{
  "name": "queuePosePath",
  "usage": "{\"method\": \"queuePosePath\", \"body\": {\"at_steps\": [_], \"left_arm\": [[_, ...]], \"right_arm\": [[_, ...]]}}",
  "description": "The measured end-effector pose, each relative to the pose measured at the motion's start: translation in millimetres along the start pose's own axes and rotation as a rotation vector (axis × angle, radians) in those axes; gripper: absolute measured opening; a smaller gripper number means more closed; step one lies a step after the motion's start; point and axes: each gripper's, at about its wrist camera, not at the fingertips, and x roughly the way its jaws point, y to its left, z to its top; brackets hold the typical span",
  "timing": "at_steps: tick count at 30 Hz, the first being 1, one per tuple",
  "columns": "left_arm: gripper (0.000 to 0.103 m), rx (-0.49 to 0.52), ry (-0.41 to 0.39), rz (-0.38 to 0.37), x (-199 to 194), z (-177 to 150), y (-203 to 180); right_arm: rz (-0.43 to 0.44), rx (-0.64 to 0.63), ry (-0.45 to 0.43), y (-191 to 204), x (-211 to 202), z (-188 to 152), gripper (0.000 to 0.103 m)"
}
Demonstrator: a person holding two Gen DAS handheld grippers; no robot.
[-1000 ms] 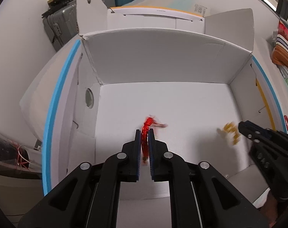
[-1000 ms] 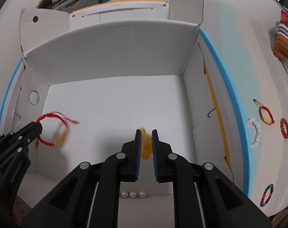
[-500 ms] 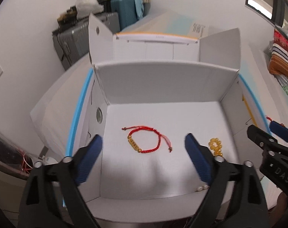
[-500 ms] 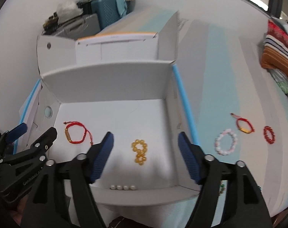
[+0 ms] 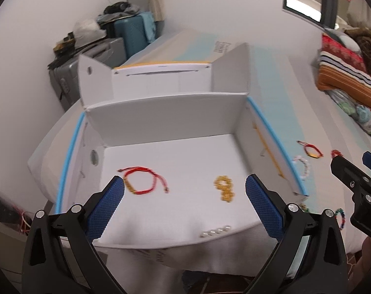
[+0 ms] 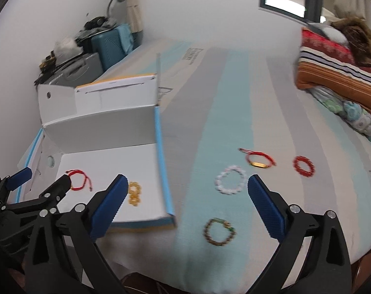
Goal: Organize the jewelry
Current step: 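Move both tools back over the remaining bracelets on the bed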
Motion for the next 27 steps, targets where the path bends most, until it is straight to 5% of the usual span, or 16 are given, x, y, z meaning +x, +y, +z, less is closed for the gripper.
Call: {"method": "queuePosePath", "body": {"at_steps": [27], "left_arm": [[0.097, 0.192, 0.062, -0.229, 29, -65, -208]], "right_arm": [[-0.16, 0.257, 0.107, -222, 7, -100, 0.095]]}}
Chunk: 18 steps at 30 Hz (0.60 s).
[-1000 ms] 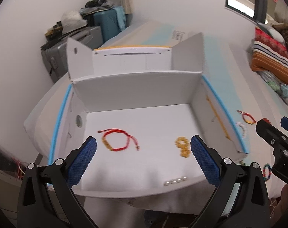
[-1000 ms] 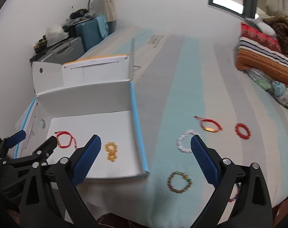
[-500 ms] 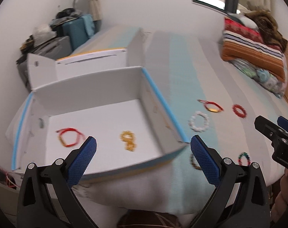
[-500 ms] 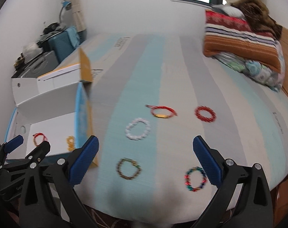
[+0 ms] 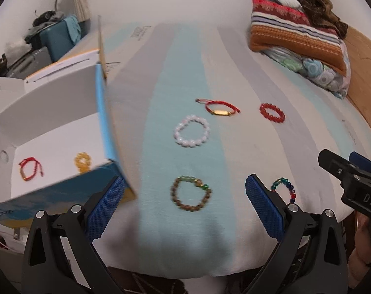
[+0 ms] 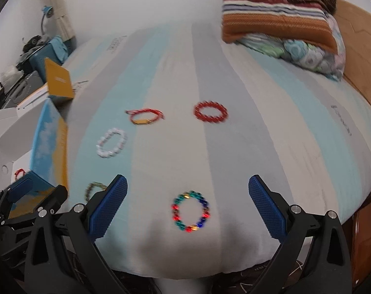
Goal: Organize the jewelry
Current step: 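Move both tools back over the remaining bracelets on the bed, then grasp the wooden-and-green bead bracelet with the left tool while the right tool grasps the multicolour bracelet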
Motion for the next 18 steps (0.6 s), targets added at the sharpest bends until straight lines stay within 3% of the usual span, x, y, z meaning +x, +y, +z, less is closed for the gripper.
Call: {"method": "queuePosePath", "body": {"at_steps": [13, 18], "left_arm": [[0.097, -0.035, 0.072, 0.003, 67, -17, -21], [0.097, -0.032, 0.104, 0.001, 92, -27, -20]], "right_arm": [[-0.016, -0.001, 0.092, -33, 54, -23, 0.095], [-0.032, -0.029, 0.148, -31, 79, -34, 0.08]]}}
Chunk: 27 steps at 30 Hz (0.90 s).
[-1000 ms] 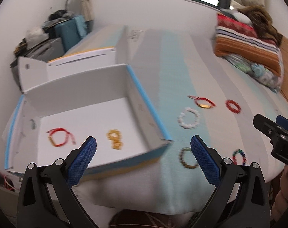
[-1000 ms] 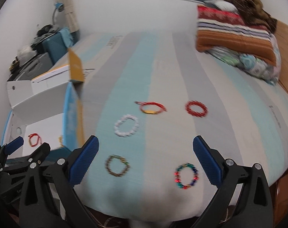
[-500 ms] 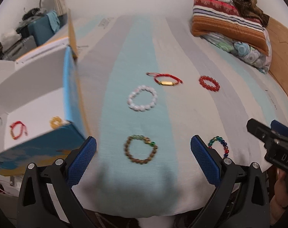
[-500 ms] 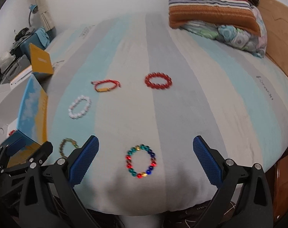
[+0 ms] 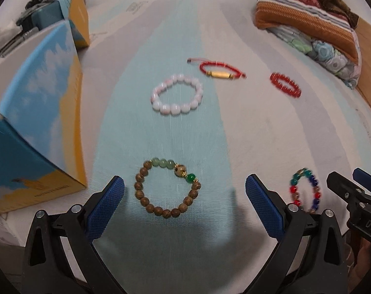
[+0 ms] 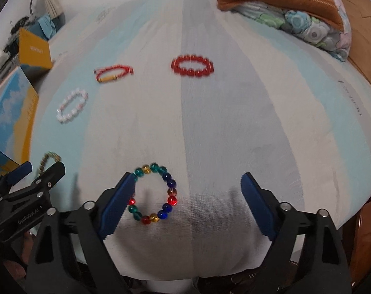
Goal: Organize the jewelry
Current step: 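Grasp the wooden-and-green bead bracelet with the left tool while the right tool grasps the multicolour bracelet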
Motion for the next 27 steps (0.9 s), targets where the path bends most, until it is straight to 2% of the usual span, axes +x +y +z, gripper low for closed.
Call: {"method": "queuePosePath", "body": {"at_steps": [4, 9, 11, 15, 18, 23, 27], "left_arm": [[0.097, 0.014, 0.019, 0.013, 15, -4, 0], [0.097, 0.025, 0.017, 0.013, 24, -5, 2], [0.097, 0.025, 0.011, 0.013, 25, -5, 3], [0.097, 0.028, 0.013, 0.017, 27, -6, 2], [0.096, 0.028, 0.02, 0.015, 27, -6, 3], [0.079, 0.004, 0.033, 0.019, 23, -5, 10], [0.069, -0.002, 0.042, 0.026, 20, -5, 13]], "right_arm": [[-0.008, -0.009, 0.037, 1, 16, -3, 0.071], [-0.014, -0.014, 0.084, 2, 32, -6, 0.051], [-0.014, -0.019, 0.085, 4, 34, -7, 0.048], [-0.008, -0.025, 0.088, 5, 34, -8, 0.032], [-0.013, -0.025, 0.09, 7, 34, -9, 0.025], [-0.012, -0.016, 0.095, 5, 33, -11, 0.016], [-0.014, -0.015, 0.097, 5, 33, -10, 0.011]]}}
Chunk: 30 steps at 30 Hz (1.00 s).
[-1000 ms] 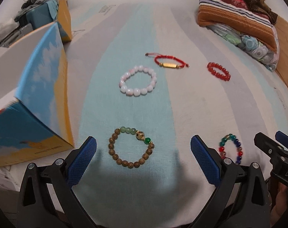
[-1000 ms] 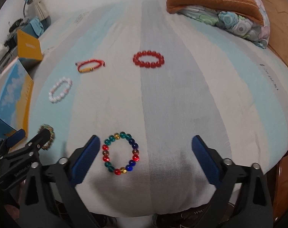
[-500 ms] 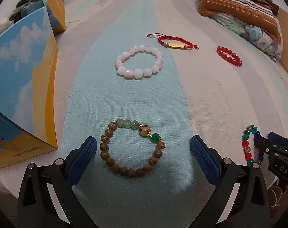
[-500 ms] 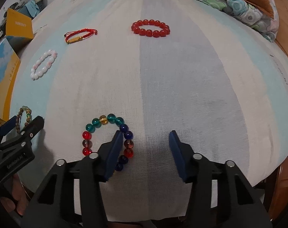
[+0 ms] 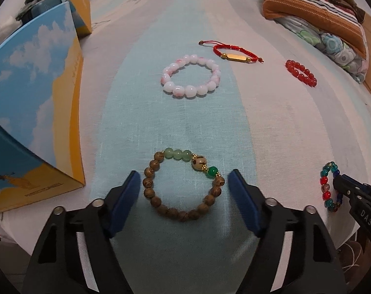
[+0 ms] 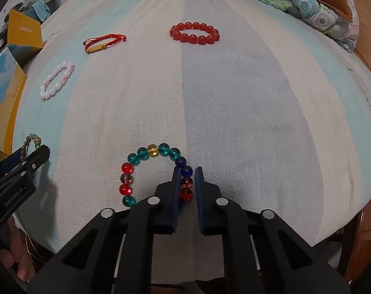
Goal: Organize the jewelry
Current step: 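Grasp the wooden-and-green bead bracelet with the left tool while the right tool grasps the multicolour bracelet, then lift both held bracelets and carry them over the white box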
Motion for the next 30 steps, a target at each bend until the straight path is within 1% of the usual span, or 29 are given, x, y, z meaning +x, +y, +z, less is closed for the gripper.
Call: {"method": "queuePosePath", "body": {"at_steps": [2, 3, 7, 9, 11, 15, 25, 30], "left_arm": [[0.061, 0.0, 0.004, 0.002, -1, 0, 1], [0.059, -0.003, 0.006, 0.003, -2, 0, 2], [0.045, -0.006, 0.016, 0.011, -4, 0, 4], [0.036, -0.012, 0.02, 0.017, -5, 0, 7], [0.02, -0.043, 0.022, 0.012, -6, 0, 12], [0.007, -0.066, 0.028, -0.023, -8, -1, 19], [0.007, -0.036, 0.02, -0.06, -18, -2, 11], [0.007, -0.02, 0.006, -0.06, -26, 0, 6]], "right_arm": [[-0.003, -0.003, -0.001, 0, 0, 0, 0.01], [-0.007, -0.004, -0.002, 1, 0, 0, 0.01], [-0.016, -0.006, -0.005, 1, 0, 1, 0.01], [-0.016, -0.004, -0.008, 1, 0, 1, 0.009], [-0.015, -0.001, -0.012, 1, 0, 1, 0.009], [-0.009, 0.009, -0.027, 0, -2, 0, 0.009], [0.032, 0.025, -0.078, -1, -13, 3, 0.009], [0.062, 0.04, -0.099, -1, -22, 4, 0.009]]}}
